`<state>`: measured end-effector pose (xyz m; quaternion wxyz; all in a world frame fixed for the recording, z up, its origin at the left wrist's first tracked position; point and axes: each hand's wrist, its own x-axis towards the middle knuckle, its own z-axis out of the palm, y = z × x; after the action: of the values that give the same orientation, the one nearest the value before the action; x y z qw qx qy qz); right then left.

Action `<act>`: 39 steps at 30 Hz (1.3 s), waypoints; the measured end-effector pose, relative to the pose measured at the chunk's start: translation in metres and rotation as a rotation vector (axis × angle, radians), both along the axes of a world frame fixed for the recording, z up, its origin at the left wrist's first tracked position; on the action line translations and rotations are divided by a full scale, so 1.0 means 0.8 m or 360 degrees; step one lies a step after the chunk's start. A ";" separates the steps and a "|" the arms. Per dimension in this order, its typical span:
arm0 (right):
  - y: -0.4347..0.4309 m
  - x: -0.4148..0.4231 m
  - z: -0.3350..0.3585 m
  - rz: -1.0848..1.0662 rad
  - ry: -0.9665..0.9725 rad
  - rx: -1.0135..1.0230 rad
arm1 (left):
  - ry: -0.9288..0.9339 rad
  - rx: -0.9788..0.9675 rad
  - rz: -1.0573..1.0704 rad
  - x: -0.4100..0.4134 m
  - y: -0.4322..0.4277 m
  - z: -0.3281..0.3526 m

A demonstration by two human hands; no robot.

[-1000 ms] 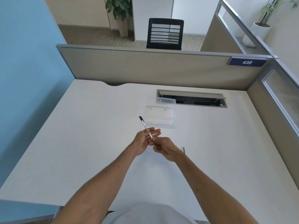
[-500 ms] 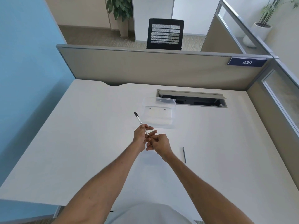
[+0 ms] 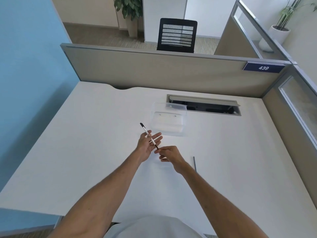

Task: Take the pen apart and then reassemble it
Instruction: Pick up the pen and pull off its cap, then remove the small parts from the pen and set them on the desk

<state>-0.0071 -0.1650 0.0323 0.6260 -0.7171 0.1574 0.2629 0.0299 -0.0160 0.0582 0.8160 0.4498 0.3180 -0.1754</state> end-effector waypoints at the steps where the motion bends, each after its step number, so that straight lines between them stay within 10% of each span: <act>1: -0.004 0.000 -0.001 -0.0019 0.0014 -0.0016 | 0.0014 0.0004 0.0023 0.001 0.001 -0.002; 19: -0.065 0.015 -0.017 -0.0071 -0.0091 -0.1438 | 0.0135 0.0031 0.0057 0.008 0.003 -0.033; 39: -0.067 0.015 -0.017 -0.0035 -0.0164 -0.1500 | 0.0063 0.0208 0.0050 0.005 0.012 -0.042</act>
<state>0.0048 -0.2183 0.0184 0.2420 -0.9334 0.2359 0.1204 0.0338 -0.0064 0.0244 0.7811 0.4934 0.3519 -0.1503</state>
